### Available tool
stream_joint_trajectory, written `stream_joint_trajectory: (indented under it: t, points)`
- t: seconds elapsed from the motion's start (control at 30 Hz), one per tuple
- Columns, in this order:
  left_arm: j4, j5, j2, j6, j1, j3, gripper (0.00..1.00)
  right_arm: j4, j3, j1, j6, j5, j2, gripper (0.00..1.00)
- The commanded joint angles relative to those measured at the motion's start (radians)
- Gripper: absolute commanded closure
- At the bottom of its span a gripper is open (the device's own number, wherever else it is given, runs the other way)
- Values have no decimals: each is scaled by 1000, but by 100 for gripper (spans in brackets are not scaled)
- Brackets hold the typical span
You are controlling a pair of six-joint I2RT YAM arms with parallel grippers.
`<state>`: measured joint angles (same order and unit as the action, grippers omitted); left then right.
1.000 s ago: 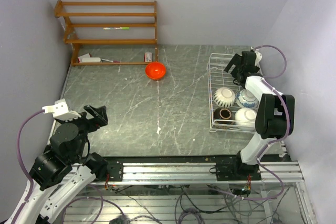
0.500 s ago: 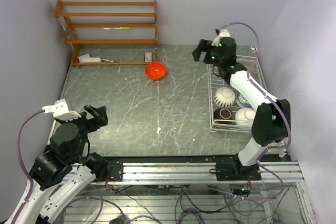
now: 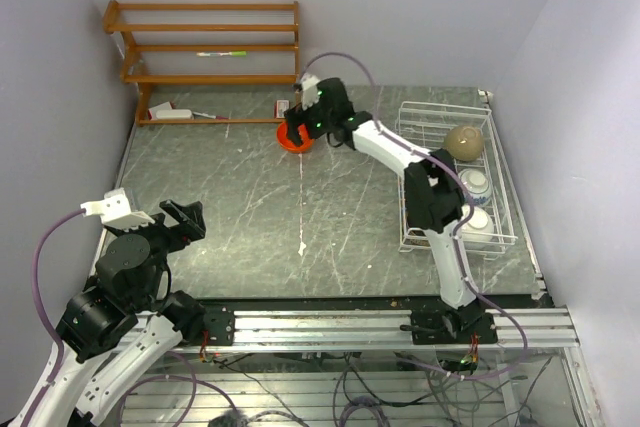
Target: Load the bowls into the dish rack
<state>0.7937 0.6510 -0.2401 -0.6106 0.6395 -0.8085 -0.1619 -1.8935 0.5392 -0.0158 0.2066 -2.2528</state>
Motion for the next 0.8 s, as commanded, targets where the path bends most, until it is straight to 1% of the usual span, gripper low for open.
stream_joint_trajectory:
  t: [0.0, 0.2, 0.27, 0.33, 0.5, 0.6, 0.67, 0.7, 0.77]
  points:
    - [-8, 21, 3, -11, 9, -16, 1, -59, -66, 42, 91, 49, -45, 11]
    - [-11, 15, -6, -6, 9, -16, 1, -66, -73, 90, 130, 19, -97, 13]
    - [-11, 14, -5, -5, 9, -17, 1, -77, -93, 102, 134, -18, -123, 15]
    - [-11, 14, -2, -5, 9, -17, 1, -75, -106, 109, 130, -88, -145, 18]
    - [-12, 14, 7, -5, 9, -15, 1, -52, -112, 123, 146, -172, -170, 24]
    - [-12, 14, 7, -5, 9, -14, 1, -46, -119, 126, 151, -188, -181, 34]
    - [-11, 14, 4, -6, 9, -17, 1, -37, -116, 127, 147, -190, -185, 36]
    - [-10, 16, 4, -6, 8, -17, 1, -33, -113, 128, 146, -190, -185, 40]
    - [-10, 16, 4, -8, 9, -17, 1, -21, -101, 126, 140, -184, -181, 52]
